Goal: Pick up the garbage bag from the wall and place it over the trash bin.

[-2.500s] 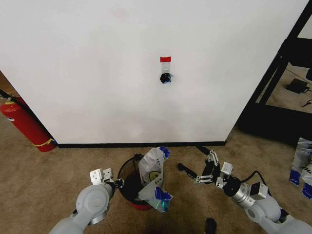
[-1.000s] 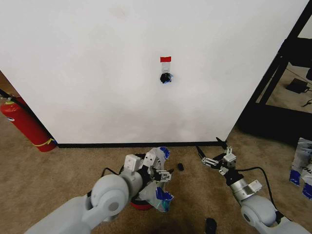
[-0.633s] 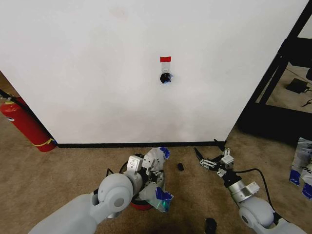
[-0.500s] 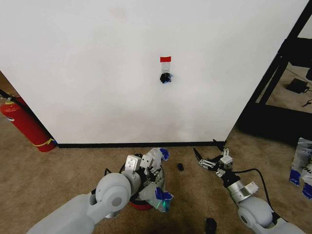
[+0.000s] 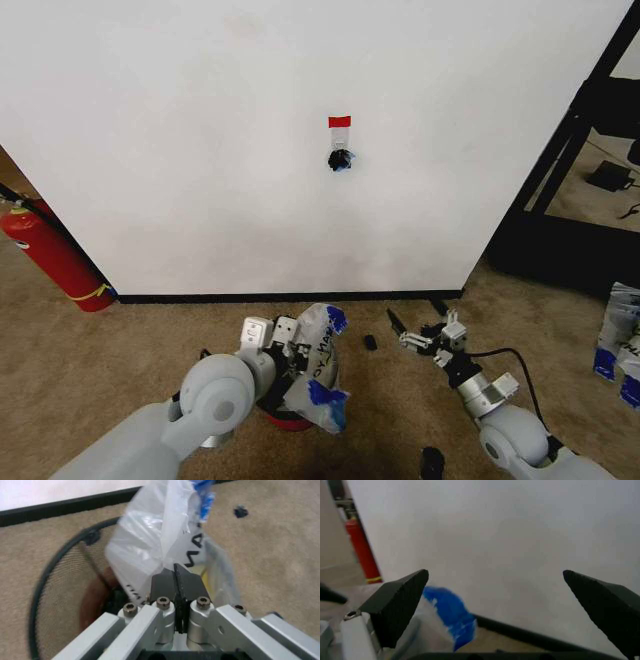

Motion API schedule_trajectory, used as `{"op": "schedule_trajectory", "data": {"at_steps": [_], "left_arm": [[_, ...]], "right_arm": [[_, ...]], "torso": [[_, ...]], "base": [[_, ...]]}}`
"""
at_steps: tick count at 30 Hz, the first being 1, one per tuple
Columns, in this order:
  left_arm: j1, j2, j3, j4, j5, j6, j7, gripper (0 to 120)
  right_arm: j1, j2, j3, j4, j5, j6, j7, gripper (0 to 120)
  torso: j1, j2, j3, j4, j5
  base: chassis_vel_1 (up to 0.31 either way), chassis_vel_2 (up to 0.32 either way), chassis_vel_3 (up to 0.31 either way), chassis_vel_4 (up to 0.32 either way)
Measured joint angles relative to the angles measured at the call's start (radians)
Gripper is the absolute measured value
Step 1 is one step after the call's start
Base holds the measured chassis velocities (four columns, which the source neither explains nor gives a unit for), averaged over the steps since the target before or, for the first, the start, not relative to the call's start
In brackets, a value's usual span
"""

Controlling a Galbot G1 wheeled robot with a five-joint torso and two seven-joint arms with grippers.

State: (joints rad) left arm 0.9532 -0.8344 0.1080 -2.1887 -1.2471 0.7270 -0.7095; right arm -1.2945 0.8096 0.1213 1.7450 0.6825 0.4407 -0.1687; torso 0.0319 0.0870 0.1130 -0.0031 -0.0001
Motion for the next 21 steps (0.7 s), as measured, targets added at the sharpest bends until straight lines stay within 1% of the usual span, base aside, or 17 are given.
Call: {"op": "schedule_trajectory", "data": {"at_steps": [3, 5, 7, 12, 14, 19, 21], "left_arm": [[0.067, 0.005, -0.053, -0.002, 0.035, -0.005, 0.015, 0], [0.108, -0.003, -0.071, 0.000, 0.061, -0.014, 0.024, 0], [0.126, -0.009, -0.077, 0.001, 0.067, -0.018, 0.026, 0], [0.196, -0.063, -0.084, 0.001, 0.076, -0.048, 0.045, 0], [0.199, -0.074, -0.079, 0.000, 0.075, -0.054, 0.050, 0], [0.200, -0.128, -0.052, 0.005, 0.071, -0.082, 0.088, 0], [0.200, -0.135, -0.049, 0.008, 0.071, -0.083, 0.092, 0]], "right_arm": [[0.050, -0.009, -0.036, -0.050, 0.094, -0.080, -0.130, 100], [0.080, -0.010, -0.067, -0.063, 0.124, -0.103, -0.149, 100], [0.090, -0.008, -0.081, -0.066, 0.135, -0.109, -0.148, 100], [0.130, 0.022, -0.138, -0.075, 0.145, -0.116, -0.128, 100], [0.132, 0.025, -0.141, -0.078, 0.137, -0.116, -0.125, 100], [0.126, 0.021, -0.136, -0.084, 0.084, -0.117, -0.084, 100], [0.124, 0.018, -0.133, -0.084, 0.081, -0.117, -0.077, 100]], "torso": [[0.000, 0.000, 0.000, 0.0000, 0.0000], [0.000, 0.000, 0.000, 0.0000, 0.0000], [0.000, 0.000, 0.000, 0.0000, 0.0000], [0.000, 0.000, 0.000, 0.0002, 0.0002], [0.000, 0.000, 0.000, 0.0003, 0.0003], [0.000, 0.000, 0.000, -0.0002, 0.0003], [0.000, 0.000, 0.000, -0.0001, 0.0002]], "base": [[0.000, 0.000, 0.000, 0.000], [0.000, 0.000, 0.000, 0.000], [0.000, 0.000, 0.000, 0.000], [0.000, 0.000, 0.000, 0.000], [0.000, 0.000, 0.000, 0.000], [0.000, 0.000, 0.000, 0.000], [0.000, 0.000, 0.000, 0.000]]}}
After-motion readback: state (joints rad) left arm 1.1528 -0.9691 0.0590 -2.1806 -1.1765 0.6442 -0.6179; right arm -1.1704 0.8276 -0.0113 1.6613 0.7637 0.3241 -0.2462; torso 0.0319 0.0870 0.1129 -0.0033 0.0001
